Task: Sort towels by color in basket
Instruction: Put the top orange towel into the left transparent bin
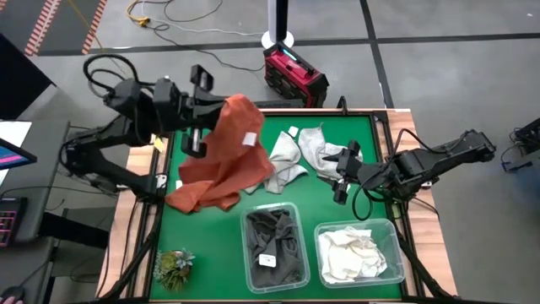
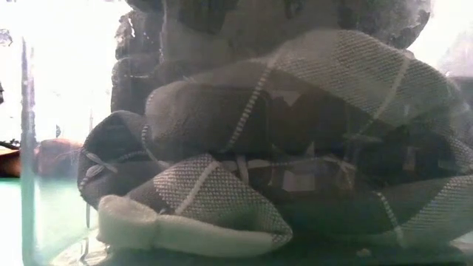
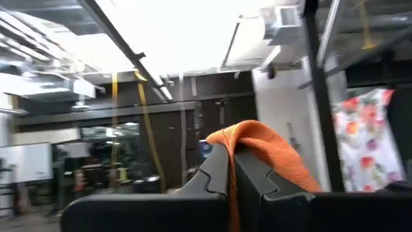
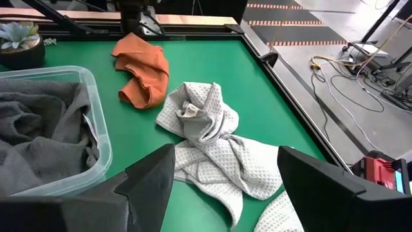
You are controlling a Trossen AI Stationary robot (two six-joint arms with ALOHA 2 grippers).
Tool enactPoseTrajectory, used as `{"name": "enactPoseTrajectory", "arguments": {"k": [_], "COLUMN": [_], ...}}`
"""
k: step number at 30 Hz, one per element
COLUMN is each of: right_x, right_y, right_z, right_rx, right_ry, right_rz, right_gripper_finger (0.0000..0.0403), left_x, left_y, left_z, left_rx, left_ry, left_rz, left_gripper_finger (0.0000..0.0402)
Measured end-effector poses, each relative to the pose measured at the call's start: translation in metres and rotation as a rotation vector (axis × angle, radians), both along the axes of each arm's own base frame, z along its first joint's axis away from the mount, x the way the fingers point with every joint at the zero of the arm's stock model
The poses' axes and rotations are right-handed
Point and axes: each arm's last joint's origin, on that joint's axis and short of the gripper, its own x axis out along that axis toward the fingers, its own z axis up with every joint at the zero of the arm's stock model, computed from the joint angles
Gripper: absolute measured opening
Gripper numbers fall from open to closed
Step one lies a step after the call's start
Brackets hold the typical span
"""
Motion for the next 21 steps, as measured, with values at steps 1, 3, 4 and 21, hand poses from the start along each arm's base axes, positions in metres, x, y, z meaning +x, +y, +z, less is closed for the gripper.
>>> {"name": "enactPoseTrajectory", "arguments": {"k": [1,3,4,21], "right_x": [0.000,-0.001,-0.002,-0.007], "right_y": [0.000,0.000,-0.001,-0.003], "right_z": [0.000,-0.002,-0.003,-0.010], "right_rx": [-0.001,-0.007,-0.011,0.062], "right_ry": [0.004,0.023,0.035,0.081], "right_rz": [0.000,-0.001,-0.001,-0.070], "right_gripper_finger": [0.0306,0.0306,0.0306,0.0306], "left_x": [0.005,0.014,0.018,0.074], "left_y": [-0.004,-0.012,-0.017,-0.120], "left_z": [0.003,0.008,0.010,-0.032], "left_rx": [0.003,0.025,0.038,0.169], "left_ry": [0.002,0.001,0.007,0.292], "left_rz": [-0.014,-0.034,-0.045,-0.162], "left_gripper_finger": [0.0001,0.0001,0.0001,0.0000]}}
